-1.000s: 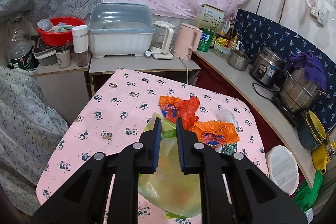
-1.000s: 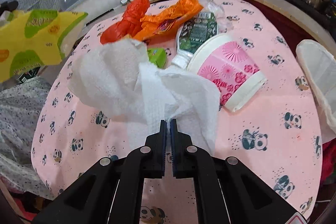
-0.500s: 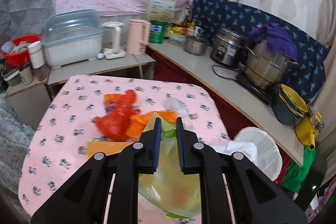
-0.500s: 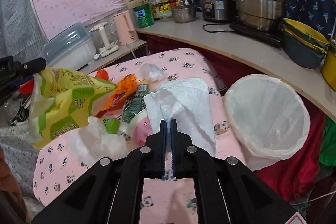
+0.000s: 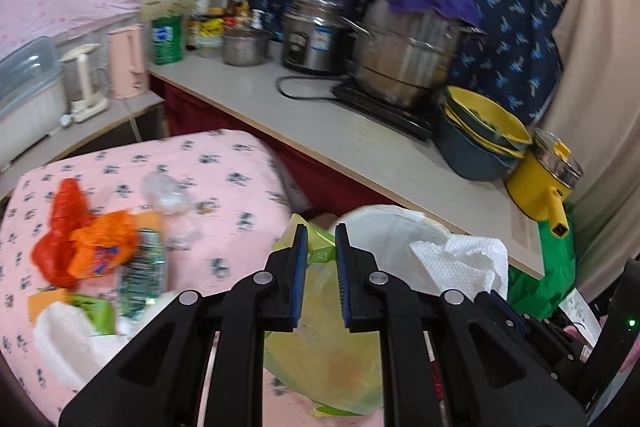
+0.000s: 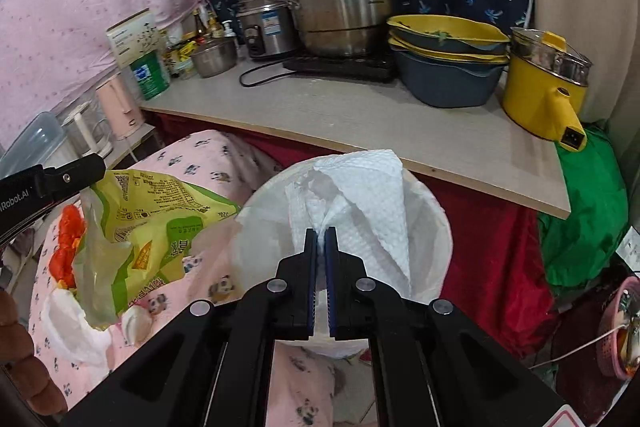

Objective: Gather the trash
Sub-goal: 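Lower the snack bag into the wastebasket and open the left gripper, then grasp the pink paper cup with the right gripper while the left gripper holds the paper towel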

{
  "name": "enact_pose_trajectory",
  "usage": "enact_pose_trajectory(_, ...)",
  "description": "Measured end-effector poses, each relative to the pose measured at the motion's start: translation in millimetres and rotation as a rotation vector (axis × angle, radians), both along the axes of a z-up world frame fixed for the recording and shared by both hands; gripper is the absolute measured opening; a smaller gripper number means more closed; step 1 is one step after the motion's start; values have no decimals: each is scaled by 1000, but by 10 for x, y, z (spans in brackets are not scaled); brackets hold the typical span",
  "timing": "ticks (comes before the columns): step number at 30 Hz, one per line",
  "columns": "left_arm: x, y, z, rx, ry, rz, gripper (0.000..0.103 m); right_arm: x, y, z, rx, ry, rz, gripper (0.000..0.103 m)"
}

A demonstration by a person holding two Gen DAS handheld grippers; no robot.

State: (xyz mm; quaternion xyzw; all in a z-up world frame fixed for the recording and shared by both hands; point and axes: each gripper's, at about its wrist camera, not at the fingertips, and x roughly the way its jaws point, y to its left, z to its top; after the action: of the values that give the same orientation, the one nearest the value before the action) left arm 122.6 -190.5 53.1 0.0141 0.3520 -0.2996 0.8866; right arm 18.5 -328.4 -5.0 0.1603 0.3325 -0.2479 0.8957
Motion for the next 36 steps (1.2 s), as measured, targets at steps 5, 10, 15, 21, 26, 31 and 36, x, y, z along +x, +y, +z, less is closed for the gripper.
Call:
enact_pose_trajectory(5,16,-498,-210,-18,69,-109,14,-32,-289,-150,20,25,-52,4)
enact_pose_trajectory(10,75,-705,-434,-19,110,-98,29,7,-416,-269,54,34,-68,8)
enact_pose_trajectory(15,164,-608,-543,-11,146,-52,41,-6,-420,-192,47,-1,-78,28)
enact_pose_trajectory(21,168,-401,-502,21,102,3,42,-74,-341,9,33,-51,-73,33)
enact_pose_trajectory(26,97,-181,-391,50,48,44,42,-109,-155,147,19,-69,-46,36)
enact_pose_trajectory(31,16,107,-293,65,25,83,42,-146,84,286,0,-88,-17,42)
enact_pose_trajectory(36,-64,559,-221,76,6,139,49,-142,383,370,-5,-95,30,43)
